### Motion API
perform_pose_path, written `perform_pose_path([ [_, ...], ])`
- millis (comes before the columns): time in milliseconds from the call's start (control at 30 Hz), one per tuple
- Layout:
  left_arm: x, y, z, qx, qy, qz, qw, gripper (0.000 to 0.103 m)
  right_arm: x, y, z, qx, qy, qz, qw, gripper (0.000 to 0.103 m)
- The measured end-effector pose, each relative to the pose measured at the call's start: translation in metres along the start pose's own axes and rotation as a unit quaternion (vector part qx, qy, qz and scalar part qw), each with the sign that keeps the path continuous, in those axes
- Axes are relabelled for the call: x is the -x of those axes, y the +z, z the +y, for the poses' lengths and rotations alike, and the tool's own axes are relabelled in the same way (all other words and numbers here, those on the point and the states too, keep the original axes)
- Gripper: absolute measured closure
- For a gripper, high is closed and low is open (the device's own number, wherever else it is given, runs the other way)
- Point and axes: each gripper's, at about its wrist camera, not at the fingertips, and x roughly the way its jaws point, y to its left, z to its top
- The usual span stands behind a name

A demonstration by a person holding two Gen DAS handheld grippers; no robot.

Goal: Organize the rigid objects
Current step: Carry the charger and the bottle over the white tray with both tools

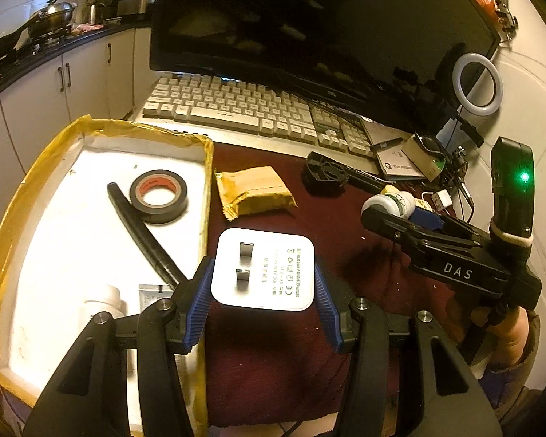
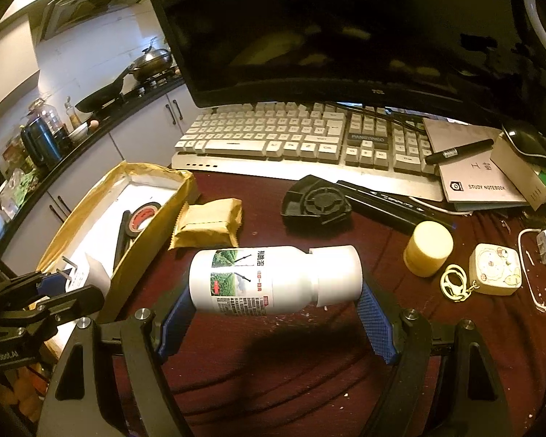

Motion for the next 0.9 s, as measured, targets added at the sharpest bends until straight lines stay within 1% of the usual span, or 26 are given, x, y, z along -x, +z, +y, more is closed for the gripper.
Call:
perform_pose_path([
  [900, 0.019, -0.001, 0.04, 0.035, 0.024, -0.022, 0.9989, 0.053, -0.006, 0.002, 0.036, 0.039, 0.019, 0.005, 0.999, 0.026],
])
